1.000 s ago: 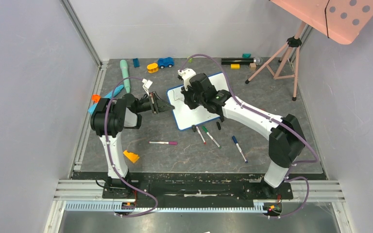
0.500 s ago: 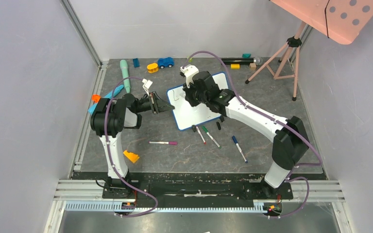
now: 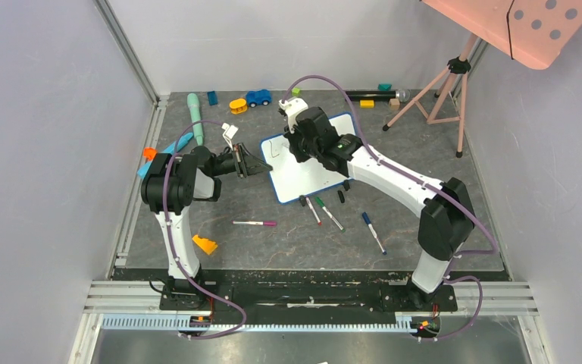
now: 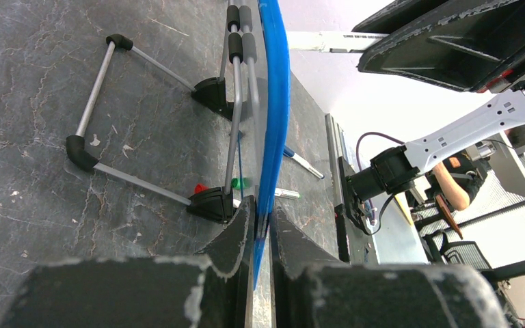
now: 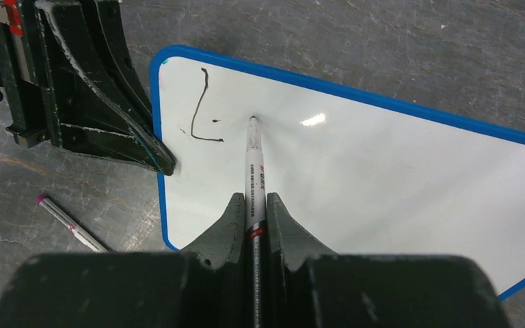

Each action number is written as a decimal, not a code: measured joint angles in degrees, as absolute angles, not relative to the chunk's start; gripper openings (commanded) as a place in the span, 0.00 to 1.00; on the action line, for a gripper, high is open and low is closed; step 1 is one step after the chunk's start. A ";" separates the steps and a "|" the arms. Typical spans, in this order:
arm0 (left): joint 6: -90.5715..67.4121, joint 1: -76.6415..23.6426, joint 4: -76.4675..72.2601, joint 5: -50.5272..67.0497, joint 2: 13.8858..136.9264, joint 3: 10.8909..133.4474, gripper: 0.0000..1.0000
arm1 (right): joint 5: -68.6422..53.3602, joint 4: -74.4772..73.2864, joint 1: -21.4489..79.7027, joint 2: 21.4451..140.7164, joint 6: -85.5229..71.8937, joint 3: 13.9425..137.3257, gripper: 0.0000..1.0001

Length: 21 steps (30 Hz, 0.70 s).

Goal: Write a sentence on the whiteboard

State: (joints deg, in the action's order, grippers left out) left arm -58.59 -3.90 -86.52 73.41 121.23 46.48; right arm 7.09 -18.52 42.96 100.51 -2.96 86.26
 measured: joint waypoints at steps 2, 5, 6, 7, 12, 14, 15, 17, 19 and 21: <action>-58.59 -3.90 -86.52 73.41 121.23 46.48 0.02 | 7.44 -19.35 42.94 100.88 -2.96 86.61 0.00; -58.59 -3.90 -86.52 73.41 121.23 46.48 0.02 | 7.49 -20.36 42.96 101.19 -2.98 87.39 0.00; -58.59 -3.90 -86.52 73.41 121.23 46.48 0.02 | 7.49 -20.58 42.94 101.19 -3.01 87.53 0.00; -58.59 -3.90 -86.52 73.41 121.23 46.48 0.02 | 7.49 -20.73 42.96 101.19 -3.03 87.66 0.00; -58.59 -3.90 -86.52 73.41 121.23 46.48 0.02 | 7.51 -22.04 42.96 101.19 -3.01 87.81 0.00; -58.59 -3.90 -86.52 73.41 121.23 46.48 0.02 | 7.66 -22.52 42.96 101.19 -3.03 87.81 0.00; -58.59 -3.90 -86.50 73.38 121.23 46.48 0.02 | 7.68 -22.79 42.96 101.19 -3.01 87.85 0.00; -58.59 -3.90 -86.50 73.41 121.23 46.48 0.02 | 7.70 -23.31 42.96 101.19 -3.03 88.05 0.00; -58.59 -3.90 -86.52 73.38 121.23 46.48 0.02 | 7.79 -23.81 42.96 101.19 -3.03 88.47 0.00; -58.59 -3.90 -86.50 73.38 121.23 46.48 0.02 | 7.84 -24.21 42.98 101.23 -3.03 89.34 0.00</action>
State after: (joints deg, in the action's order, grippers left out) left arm -58.59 -3.90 -86.50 73.38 121.23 46.48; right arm 7.84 -24.21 42.98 101.23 -3.03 89.34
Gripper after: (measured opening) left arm 0.130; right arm 0.114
